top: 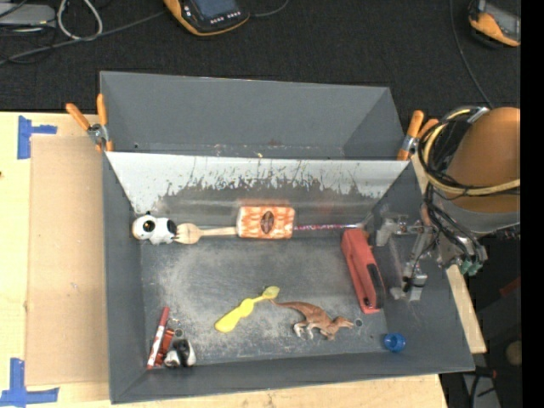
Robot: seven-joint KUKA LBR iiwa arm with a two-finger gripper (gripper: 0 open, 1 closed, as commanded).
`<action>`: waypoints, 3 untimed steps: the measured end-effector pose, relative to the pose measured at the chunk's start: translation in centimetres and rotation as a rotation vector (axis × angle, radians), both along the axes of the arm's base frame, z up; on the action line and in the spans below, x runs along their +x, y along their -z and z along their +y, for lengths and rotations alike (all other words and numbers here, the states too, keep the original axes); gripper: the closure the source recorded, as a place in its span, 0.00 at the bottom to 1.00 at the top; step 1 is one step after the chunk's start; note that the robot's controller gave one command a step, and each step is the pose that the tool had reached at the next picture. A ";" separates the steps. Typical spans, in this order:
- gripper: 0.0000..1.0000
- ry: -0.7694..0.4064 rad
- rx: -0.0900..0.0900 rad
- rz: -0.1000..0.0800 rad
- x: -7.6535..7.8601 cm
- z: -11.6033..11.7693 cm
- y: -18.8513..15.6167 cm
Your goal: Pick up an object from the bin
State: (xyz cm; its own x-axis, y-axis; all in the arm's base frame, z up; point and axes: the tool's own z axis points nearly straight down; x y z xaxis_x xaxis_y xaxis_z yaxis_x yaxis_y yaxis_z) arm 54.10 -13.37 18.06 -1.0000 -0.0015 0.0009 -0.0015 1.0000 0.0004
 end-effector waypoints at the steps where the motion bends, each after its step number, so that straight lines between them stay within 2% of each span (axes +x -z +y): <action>1: 0.00 0.089 0.001 -0.002 -0.8 6.3 7.5; 2: 0.00 0.063 -0.002 -0.001 -1.8 8.5 8.7; 3: 0.00 0.093 0.005 0.008 -4.0 14.5 8.2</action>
Offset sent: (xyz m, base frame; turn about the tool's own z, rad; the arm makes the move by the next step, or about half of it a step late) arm -0.0246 0.0849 -0.0449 0.0019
